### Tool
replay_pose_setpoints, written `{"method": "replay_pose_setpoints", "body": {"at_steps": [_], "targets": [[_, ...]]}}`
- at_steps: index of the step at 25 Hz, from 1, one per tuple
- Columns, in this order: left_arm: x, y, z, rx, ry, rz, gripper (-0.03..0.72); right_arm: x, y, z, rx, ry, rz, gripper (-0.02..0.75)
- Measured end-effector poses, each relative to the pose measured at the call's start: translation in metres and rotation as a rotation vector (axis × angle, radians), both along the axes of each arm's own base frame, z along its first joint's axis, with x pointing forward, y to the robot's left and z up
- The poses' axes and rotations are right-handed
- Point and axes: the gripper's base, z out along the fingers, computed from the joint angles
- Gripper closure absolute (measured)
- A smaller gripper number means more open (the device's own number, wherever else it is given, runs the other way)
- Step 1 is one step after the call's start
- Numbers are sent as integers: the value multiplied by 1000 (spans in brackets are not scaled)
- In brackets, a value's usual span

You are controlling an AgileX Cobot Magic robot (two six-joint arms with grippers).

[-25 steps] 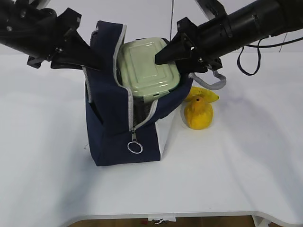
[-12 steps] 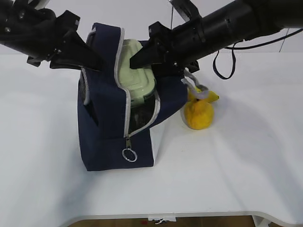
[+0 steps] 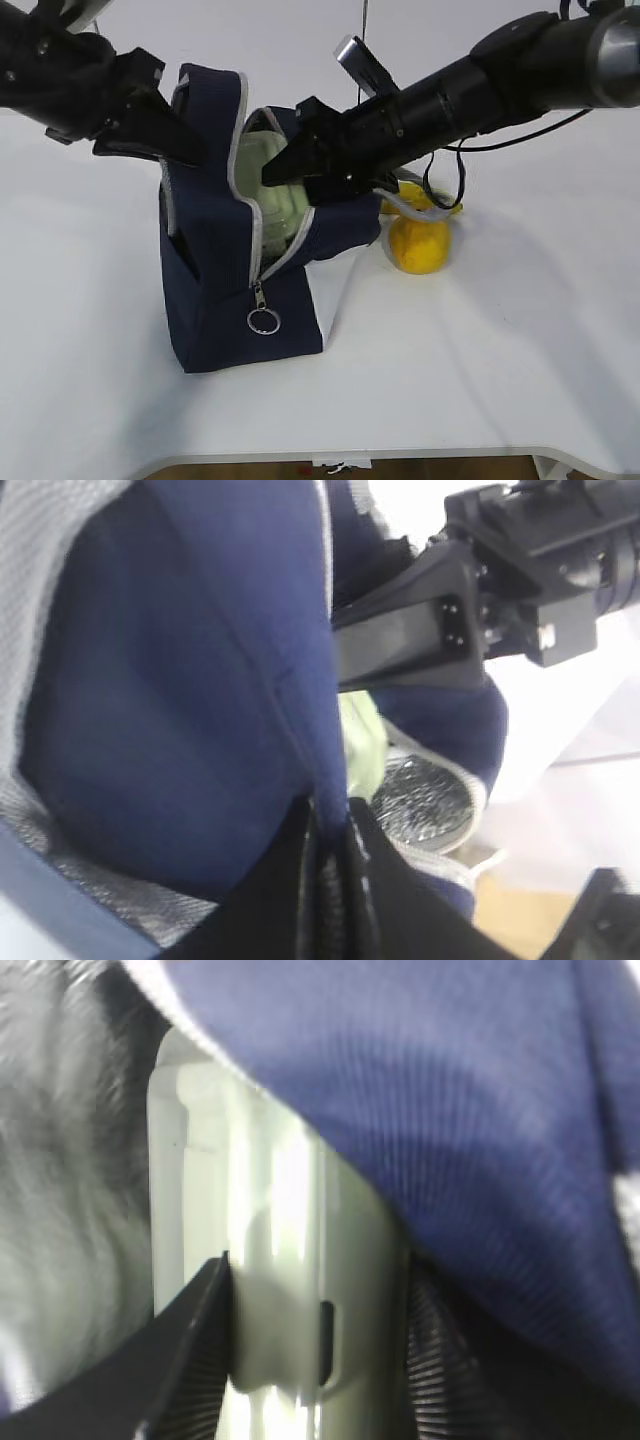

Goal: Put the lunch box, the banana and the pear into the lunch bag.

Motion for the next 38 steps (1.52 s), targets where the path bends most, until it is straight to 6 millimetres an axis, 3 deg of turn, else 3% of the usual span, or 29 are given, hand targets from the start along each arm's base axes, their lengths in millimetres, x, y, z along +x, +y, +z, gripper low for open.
{"method": "replay_pose_setpoints", "body": {"at_steps": [7, 11, 22, 30, 38], "targets": [[7, 0, -17, 48, 33, -15, 683, 6, 2, -27, -8, 60, -9, 375], [11, -1, -28, 57, 65, -22, 683, 7, 2, -30, -10, 61, -20, 375], [10, -1, -29, 59, 76, -32, 683, 9, 3, -32, -20, 58, -11, 351], [9, -1, -29, 58, 84, -41, 683, 16, 0, -13, -132, 49, 30, 233], [9, -1, -29, 61, 84, -44, 683, 20, -7, 30, -295, 24, 131, 220]]}}
